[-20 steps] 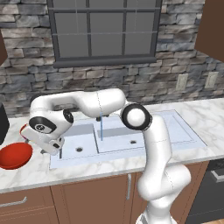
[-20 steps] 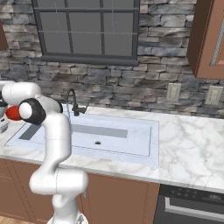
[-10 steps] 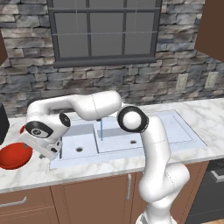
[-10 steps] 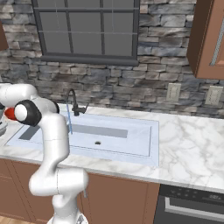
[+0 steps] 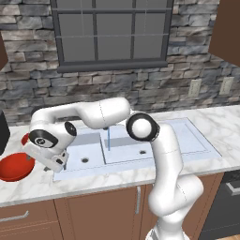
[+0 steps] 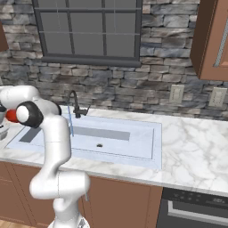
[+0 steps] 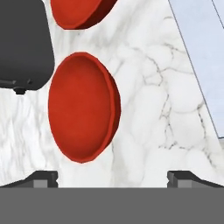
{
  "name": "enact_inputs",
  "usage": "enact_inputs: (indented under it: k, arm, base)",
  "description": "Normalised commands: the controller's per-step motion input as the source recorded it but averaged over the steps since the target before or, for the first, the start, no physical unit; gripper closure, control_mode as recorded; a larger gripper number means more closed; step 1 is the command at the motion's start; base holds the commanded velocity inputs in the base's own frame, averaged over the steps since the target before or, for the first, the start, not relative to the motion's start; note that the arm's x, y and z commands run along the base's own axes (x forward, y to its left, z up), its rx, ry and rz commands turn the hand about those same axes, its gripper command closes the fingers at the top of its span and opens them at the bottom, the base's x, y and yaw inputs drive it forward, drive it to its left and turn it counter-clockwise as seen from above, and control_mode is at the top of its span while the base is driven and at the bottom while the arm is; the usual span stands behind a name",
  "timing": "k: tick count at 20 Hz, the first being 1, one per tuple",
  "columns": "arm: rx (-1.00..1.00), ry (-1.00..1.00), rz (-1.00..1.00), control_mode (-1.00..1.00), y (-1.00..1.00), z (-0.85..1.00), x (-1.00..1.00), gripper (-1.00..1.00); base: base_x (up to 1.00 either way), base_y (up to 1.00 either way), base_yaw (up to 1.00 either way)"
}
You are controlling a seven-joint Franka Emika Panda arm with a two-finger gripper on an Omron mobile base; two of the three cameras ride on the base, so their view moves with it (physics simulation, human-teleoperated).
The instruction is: Rinse each bowl for a few seconds and place them down in the sink or on the counter.
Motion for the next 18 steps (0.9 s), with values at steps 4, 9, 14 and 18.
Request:
enact_inputs:
  k: [4,9,14,18]
  arm:
    - [-0.13,0.05,0.00,-1.00,0.07,0.13,0.14,-1.00]
    - [-0.15,0.02,0.00,-1.00,0.11,0.11,0.16,-1.00]
    - [-0.17,0.00,0.00,-1.00,0.23,0.07,0.22,-1.00]
    - [-0.18,0.00,0.00,-1.00,0.31,0.03,0.19,-1.00]
  base:
    - [0.00,0.00,0.00]
    - [0.00,0.00,0.00]
    - [0.00,0.00,0.00]
    - [0.00,0.00,0.00]
